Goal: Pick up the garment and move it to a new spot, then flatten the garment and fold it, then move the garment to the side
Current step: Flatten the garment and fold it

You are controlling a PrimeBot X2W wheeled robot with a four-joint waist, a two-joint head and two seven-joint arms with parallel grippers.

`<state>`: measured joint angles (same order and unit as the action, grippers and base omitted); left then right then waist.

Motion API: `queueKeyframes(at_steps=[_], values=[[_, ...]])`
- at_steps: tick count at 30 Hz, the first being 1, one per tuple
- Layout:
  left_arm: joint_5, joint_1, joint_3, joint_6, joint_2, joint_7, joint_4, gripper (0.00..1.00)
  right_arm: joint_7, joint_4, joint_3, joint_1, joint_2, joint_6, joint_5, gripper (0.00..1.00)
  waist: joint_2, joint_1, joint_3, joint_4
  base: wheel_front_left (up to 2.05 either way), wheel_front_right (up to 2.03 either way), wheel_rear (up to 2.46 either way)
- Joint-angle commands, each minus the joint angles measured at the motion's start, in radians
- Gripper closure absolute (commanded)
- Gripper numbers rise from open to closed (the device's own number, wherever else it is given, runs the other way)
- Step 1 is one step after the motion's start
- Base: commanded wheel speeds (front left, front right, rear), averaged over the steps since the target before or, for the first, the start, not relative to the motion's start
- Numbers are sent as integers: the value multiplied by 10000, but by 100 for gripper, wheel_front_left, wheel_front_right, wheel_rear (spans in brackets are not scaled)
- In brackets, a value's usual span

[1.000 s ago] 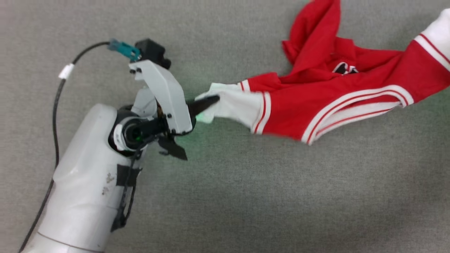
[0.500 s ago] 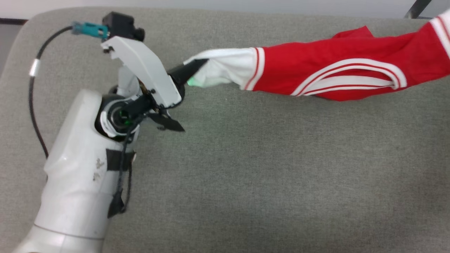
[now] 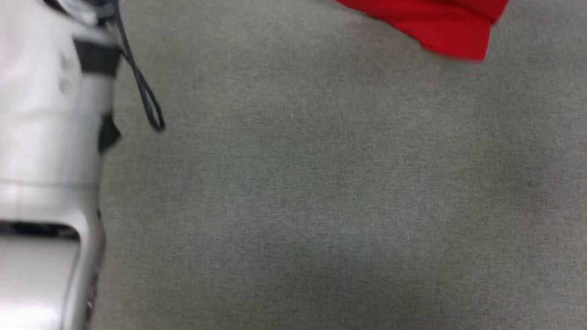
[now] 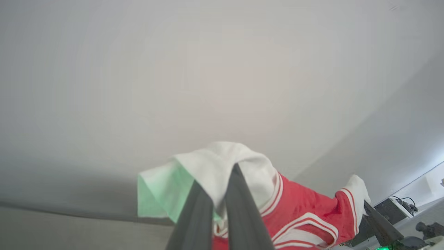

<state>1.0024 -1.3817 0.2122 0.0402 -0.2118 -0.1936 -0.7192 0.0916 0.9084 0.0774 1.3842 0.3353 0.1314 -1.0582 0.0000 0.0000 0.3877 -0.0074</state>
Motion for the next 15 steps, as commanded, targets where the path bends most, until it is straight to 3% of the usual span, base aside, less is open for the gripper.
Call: queueKeyframes(at_steps=[1, 8, 15], values=[[-99, -169, -20, 24, -12, 174, -142, 100, -107, 98, -87, 208, -94, -13, -59, 100, 0, 0, 201, -108, 0, 0, 0], [-657, -2421, -248, 323, 23, 2382, -1663, 100, -1443, 750, -340, 1917, -645, -13, 122, 100, 0, 0, 501, -250, 0, 0, 0], [-574, -3437, -177, 755, 270, 3122, -2942, 100, -2164, 1096, -407, 2551, -843, -13, -16, 100, 0, 0, 599, -339, 0, 0, 0]])
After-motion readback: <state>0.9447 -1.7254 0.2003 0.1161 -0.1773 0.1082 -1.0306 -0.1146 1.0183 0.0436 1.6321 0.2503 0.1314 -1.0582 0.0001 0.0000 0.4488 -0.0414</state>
